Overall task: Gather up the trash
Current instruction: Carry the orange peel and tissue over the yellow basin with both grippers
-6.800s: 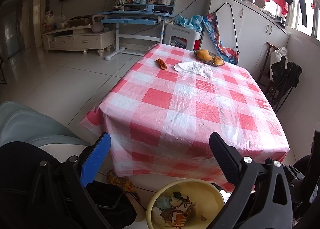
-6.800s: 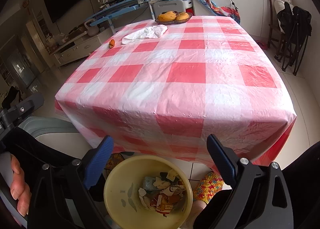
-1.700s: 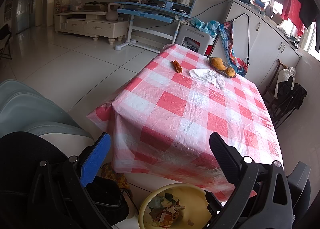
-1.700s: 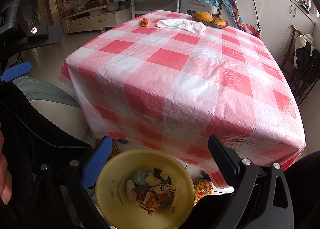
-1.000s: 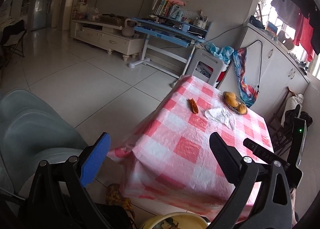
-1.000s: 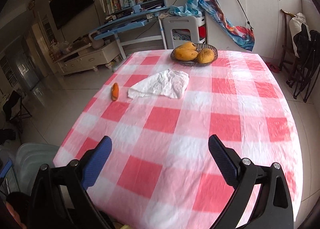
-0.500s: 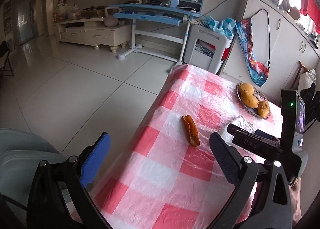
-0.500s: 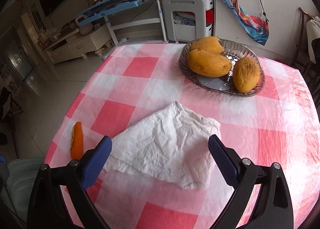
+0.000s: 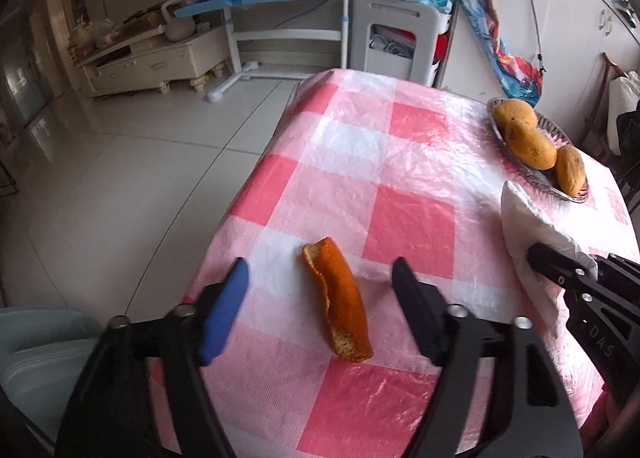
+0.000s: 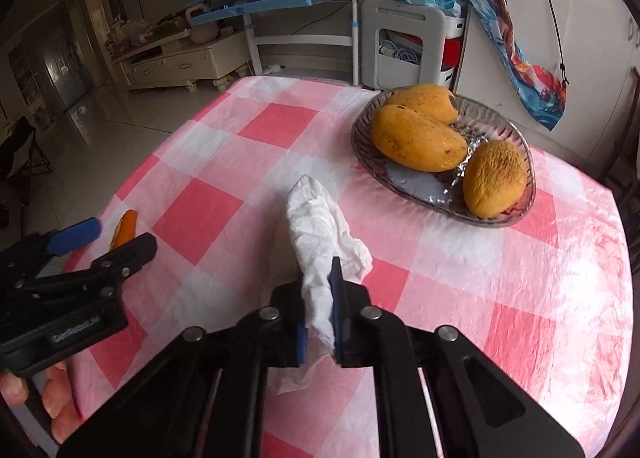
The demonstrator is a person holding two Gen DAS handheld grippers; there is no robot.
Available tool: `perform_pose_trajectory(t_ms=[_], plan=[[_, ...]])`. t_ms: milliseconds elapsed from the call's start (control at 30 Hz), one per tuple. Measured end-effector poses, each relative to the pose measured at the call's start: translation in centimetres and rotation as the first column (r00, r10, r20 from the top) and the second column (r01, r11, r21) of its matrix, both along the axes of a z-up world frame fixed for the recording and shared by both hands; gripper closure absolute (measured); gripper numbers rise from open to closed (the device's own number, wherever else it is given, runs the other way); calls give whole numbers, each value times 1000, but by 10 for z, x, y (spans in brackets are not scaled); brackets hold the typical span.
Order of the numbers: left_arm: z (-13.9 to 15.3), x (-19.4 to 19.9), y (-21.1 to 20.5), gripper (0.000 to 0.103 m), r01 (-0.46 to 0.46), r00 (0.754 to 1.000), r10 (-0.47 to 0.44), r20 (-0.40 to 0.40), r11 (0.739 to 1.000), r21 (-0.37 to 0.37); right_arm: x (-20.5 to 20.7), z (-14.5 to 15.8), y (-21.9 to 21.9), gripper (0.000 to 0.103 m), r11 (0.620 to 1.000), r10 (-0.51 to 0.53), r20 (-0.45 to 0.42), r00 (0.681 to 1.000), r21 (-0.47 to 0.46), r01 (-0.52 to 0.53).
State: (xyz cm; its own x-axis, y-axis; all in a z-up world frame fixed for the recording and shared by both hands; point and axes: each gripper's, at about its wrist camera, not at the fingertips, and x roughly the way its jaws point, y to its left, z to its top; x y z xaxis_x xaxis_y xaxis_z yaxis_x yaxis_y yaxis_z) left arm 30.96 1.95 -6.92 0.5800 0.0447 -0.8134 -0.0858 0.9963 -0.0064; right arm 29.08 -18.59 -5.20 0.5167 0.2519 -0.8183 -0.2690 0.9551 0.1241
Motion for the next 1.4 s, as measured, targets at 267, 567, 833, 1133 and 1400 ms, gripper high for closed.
perform_pose_trajectory(t_ms=[267,567,833,1133,1400], plan=[[29,-47,3,89,146,988,-136,71,977,-158,-57,26,-17,95,984,5,5,1000,177,-6],[76,-162,31,89,162,975,-104,197,939,-304,-147,68,-15,94,963,39,106,994,260,-66],[90,-239,26,89,185,963,-132,234,957,-225,-196,75,-38,92,945,-20,147,989,325,-29],[99,-295,18,89,219,948,-169,271,962,-166,-232,69,-43,91,944,-39,136,990,330,-8],[103,-319,20,89,219,944,-166,286,961,-166,-258,62,-42,91,948,-30,125,992,319,-12]])
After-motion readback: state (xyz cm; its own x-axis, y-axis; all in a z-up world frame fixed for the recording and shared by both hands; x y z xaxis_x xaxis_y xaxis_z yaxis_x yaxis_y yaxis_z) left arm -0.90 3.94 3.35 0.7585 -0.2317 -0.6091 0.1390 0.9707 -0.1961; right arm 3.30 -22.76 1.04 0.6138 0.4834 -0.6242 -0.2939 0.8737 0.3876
